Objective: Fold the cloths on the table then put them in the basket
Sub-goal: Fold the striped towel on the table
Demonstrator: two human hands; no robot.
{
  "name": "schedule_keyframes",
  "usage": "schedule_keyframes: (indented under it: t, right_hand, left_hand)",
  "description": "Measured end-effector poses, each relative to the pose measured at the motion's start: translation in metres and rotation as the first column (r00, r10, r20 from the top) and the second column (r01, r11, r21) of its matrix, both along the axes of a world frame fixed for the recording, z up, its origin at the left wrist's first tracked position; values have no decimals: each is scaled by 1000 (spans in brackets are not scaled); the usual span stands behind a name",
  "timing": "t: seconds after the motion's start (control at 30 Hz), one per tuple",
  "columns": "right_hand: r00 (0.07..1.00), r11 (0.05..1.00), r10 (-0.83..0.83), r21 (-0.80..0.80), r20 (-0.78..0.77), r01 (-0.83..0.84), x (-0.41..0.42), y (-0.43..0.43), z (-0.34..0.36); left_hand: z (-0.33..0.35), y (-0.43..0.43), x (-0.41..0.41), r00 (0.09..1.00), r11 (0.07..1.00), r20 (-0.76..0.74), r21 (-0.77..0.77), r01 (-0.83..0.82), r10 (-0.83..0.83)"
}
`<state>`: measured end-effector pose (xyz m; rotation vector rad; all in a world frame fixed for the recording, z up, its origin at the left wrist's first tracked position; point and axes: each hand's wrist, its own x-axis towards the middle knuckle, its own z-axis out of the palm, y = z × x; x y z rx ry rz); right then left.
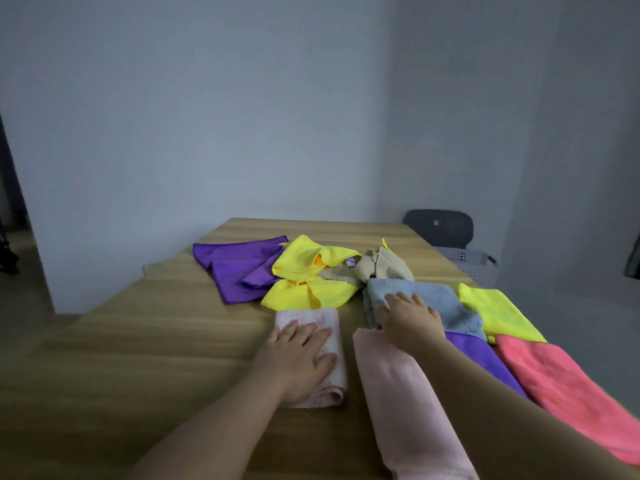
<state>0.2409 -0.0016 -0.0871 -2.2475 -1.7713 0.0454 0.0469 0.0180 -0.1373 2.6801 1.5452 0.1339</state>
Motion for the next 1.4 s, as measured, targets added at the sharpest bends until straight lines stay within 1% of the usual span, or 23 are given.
schedule_keyframes:
  t: [0.13,0.17,0.23,0.3,0.53,0.63,0.7,0.73,0.77,0.8,0.83,0.87,0.9,0.93,0.97,1.0,1.03,1.1,1.17,1.2,1.23,1.3,1.4]
  right_hand:
    - [998,997,21,-68,-60,-25,-2,13,-20]
    - [999,999,14,-49,-52,-16,-4,13,-30]
    - [1000,999,0,52,19,-1,-7,14,-45]
    - [1000,992,-8,127,19,6,-7,15,-49]
    - [997,983,-69,173,31,63,-9,18,-51]
    - [996,982,-75,178,51,65,-10,20,-51]
    - [996,980,-78,185,53,67,-9,21,-51]
    - [996,979,-78,192,46,68,-10,21,-51]
    - [996,977,-82,199,30,75,-10,20,-52]
    - [997,974,-80,212,16,75,-9,19,-51]
    - [997,971,-77,225,-1,75,-9,18,-51]
    - [997,969,-74,236,-17,76,-9,17,-51]
    - [997,966,-70,247,-35,76,-8,15,-51]
    - [997,962,-65,262,-49,75,-7,15,-51]
    - [996,958,-59,278,-61,74,-6,14,-50]
    - [996,954,-52,291,-76,72,-4,15,-49]
    - [995,954,-49,292,-91,74,-3,16,-50]
    - [994,952,-44,298,-104,74,-2,17,-49]
    - [992,953,-42,292,-119,75,-3,18,-50]
    - [992,953,-39,293,-124,74,-3,19,-50]
    - [992,953,-36,293,-124,72,-3,18,-50]
    - [992,955,-36,289,-122,71,-2,19,-51]
    - [993,959,-45,274,-108,73,1,20,-50]
  left_hand:
    - [-6,17,10,1000,998,19,53,17,-18]
    - [-6,22,13,999,997,31,68,20,-22]
    - [-7,34,18,998,996,60,83,26,-31]
    - [-8,43,23,996,997,83,76,28,-34]
    - [-8,68,40,991,998,133,55,13,-21]
    - [-9,80,47,988,997,155,80,15,-27]
    - [-7,84,51,977,991,207,130,31,-58]
    - [-5,83,52,950,985,303,168,29,-80]
    - [-4,81,53,874,974,470,224,12,-119]
    - [-3,78,52,749,965,645,262,-31,-151]
    - [-3,75,48,610,952,773,291,-99,-172]
    - [-5,75,42,484,940,859,285,-186,-165]
    - [-5,75,35,374,934,919,237,-265,-127]
    - [-6,77,28,286,930,955,173,-324,-78]
    - [-5,82,21,255,920,966,129,-370,-33]
    - [-5,90,14,283,905,959,105,-412,18]
    - [-6,100,6,354,880,930,83,-467,101]
    - [-5,117,-7,500,815,803,32,-578,323]
    - [-3,127,-13,634,796,574,-53,-603,518]
    - [-3,131,-12,710,803,424,-77,-590,562]
    - [-4,133,-9,772,814,281,-72,-576,571]
    - [-6,132,-3,831,837,103,-27,-547,546]
    - [-8,123,-10,858,858,23,29,-513,513]
